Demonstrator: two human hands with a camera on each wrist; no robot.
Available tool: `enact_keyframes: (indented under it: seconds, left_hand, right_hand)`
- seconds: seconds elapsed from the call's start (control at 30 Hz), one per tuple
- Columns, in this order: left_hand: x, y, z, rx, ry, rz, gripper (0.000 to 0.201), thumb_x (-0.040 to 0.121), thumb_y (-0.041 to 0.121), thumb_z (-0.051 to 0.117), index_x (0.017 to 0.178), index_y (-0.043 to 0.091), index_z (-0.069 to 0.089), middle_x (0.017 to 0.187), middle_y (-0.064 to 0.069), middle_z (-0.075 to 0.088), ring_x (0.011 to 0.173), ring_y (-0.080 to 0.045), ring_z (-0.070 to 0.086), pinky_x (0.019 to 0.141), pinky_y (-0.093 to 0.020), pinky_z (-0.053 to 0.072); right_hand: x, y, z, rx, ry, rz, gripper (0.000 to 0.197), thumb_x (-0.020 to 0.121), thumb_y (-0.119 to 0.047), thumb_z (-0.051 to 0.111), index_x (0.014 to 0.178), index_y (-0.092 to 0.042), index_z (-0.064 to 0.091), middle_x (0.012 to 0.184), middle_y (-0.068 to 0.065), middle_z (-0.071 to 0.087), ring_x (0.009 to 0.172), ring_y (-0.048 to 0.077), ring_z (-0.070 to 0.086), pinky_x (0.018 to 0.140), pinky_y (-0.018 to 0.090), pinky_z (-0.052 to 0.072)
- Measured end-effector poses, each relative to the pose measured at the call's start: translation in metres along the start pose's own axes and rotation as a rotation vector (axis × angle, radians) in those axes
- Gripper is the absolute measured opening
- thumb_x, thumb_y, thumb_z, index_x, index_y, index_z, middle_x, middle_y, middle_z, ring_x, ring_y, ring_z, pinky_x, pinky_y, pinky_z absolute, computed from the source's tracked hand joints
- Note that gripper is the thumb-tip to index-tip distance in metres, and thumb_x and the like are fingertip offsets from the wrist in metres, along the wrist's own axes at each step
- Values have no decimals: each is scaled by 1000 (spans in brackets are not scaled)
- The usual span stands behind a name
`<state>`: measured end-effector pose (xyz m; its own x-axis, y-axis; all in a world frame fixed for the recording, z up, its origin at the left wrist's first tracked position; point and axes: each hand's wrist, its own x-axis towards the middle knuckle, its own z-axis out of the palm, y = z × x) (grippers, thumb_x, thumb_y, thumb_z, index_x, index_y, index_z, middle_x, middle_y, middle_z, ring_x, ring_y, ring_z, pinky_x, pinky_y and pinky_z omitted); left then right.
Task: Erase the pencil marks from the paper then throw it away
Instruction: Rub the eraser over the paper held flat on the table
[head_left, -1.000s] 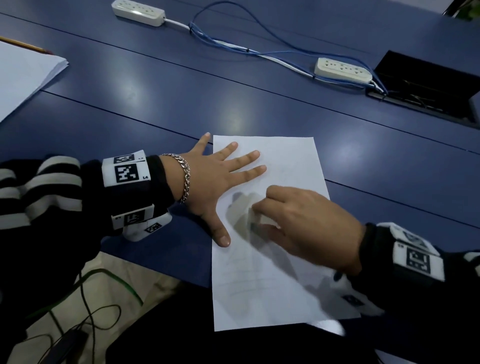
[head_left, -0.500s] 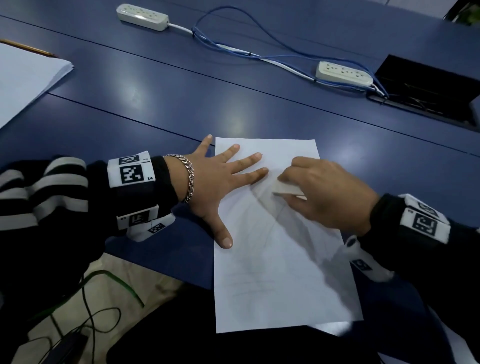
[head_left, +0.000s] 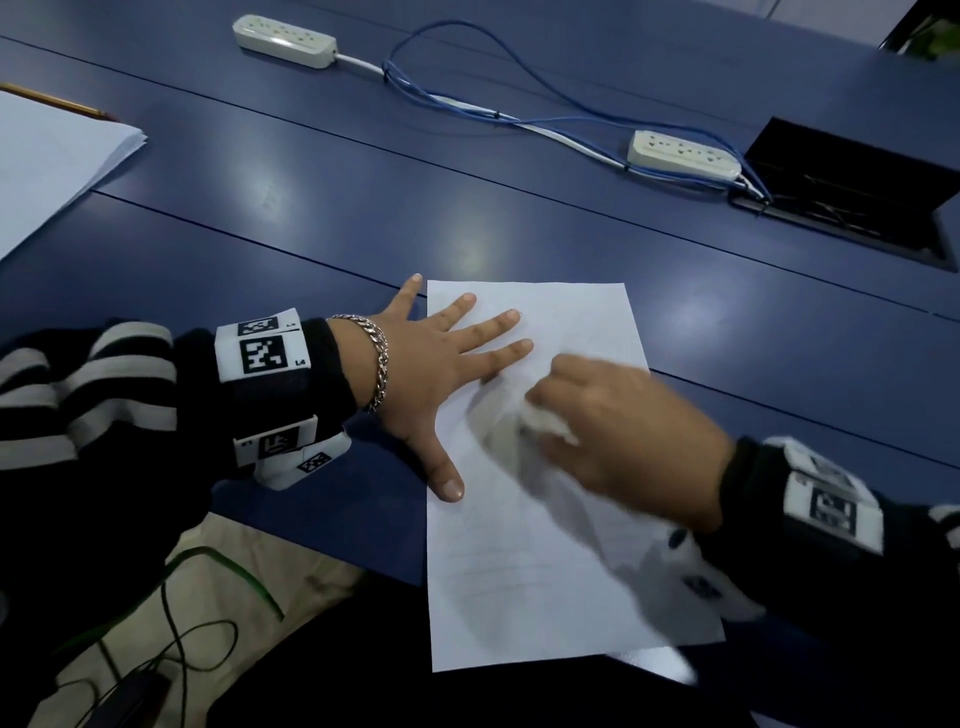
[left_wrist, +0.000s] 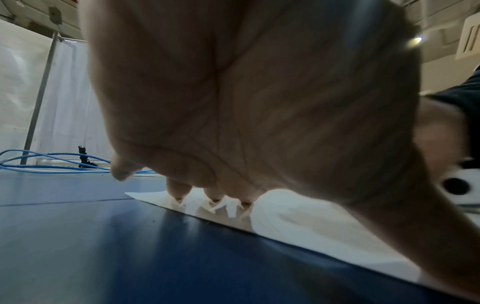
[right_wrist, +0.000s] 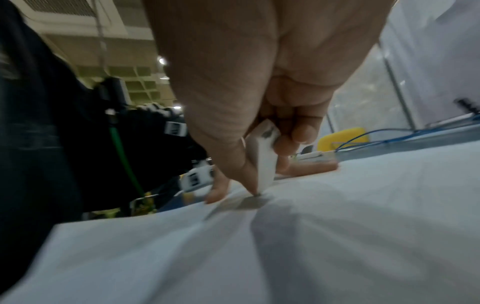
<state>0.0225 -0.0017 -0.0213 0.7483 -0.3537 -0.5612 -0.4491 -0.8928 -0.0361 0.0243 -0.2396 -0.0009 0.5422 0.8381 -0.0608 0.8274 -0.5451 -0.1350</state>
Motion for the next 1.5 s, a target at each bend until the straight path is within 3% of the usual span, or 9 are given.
enact_keyframes:
  seconds: [0.1, 0.3, 0.43, 0.53, 0.7, 1.0, 1.17, 1.37, 1.5]
  left_hand:
    - [0, 1, -1, 17, -11, 5, 157, 41, 109, 53, 150, 44, -40, 161, 13, -44, 156, -33, -25, 113, -79, -13]
    - [-2, -6, -7, -24, 73, 54, 144, 53, 104, 56, 152, 51, -33, 164, 10, -42, 153, -32, -34, 119, -68, -17]
    - [-7, -4, -7, -80, 85, 86, 126, 74, 93, 54, 161, 42, -20, 171, 4, -27, 159, -27, -20, 128, -54, -6]
    - [-13, 1, -1, -107, 10, 90, 136, 66, 99, 54, 161, 37, -22, 168, 3, -33, 157, -24, -25, 128, -49, -10]
    - [-10, 4, 4, -59, -7, 71, 156, 50, 105, 56, 156, 34, -34, 164, 0, -42, 153, -27, -33, 125, -59, -14]
    - [-10, 8, 4, -70, -51, 17, 160, 45, 105, 59, 152, 37, -40, 159, 4, -49, 151, -34, -37, 118, -72, -15]
    - [-9, 10, 3, -70, -90, 3, 161, 44, 105, 60, 147, 40, -45, 154, 6, -55, 149, -34, -40, 115, -75, -16]
    - [-10, 11, 1, -58, -103, -14, 162, 43, 105, 61, 149, 39, -43, 155, 7, -53, 150, -33, -39, 114, -75, -18]
    - [-11, 12, -2, -65, -119, -15, 162, 44, 103, 61, 149, 37, -43, 155, 6, -54, 149, -34, -41, 113, -76, -18]
  right_hand:
    - [-14, -24, 2, 27, -96, -95, 25, 97, -38, 53, 97, -16, 65, 89, 0, 54, 76, 24, 56, 67, 36, 47]
    - [-15, 46, -11, 29, -21, 177, 30, 88, -39, 60, 112, -22, 66, 98, -4, 59, 91, 26, 63, 76, 44, 54]
    - [-23, 60, -7, 65, -45, 278, 30, 90, -43, 64, 115, -26, 66, 108, -8, 58, 97, 19, 61, 84, 40, 53]
    - [-21, 59, -11, 94, -55, 315, 31, 90, -46, 63, 115, -27, 66, 107, -7, 58, 97, 20, 61, 85, 40, 52]
    - [-9, 33, -15, 89, -92, 211, 36, 88, -52, 60, 116, -30, 66, 102, -10, 61, 98, 19, 61, 86, 38, 51]
    - [4, 4, -3, 91, -26, 165, 34, 93, -46, 58, 108, -17, 66, 95, -1, 58, 88, 27, 61, 76, 41, 50]
    - [-12, -28, 4, 120, -103, -1, 31, 98, -48, 53, 101, -19, 64, 90, -4, 52, 78, 20, 56, 69, 34, 48]
    - [2, 13, -4, 22, -15, 174, 30, 92, -42, 61, 106, -16, 66, 96, -1, 56, 89, 27, 60, 68, 35, 43]
    - [-10, -23, 2, 64, 29, 48, 20, 94, -34, 61, 94, -14, 64, 89, 2, 54, 73, 27, 57, 64, 40, 48]
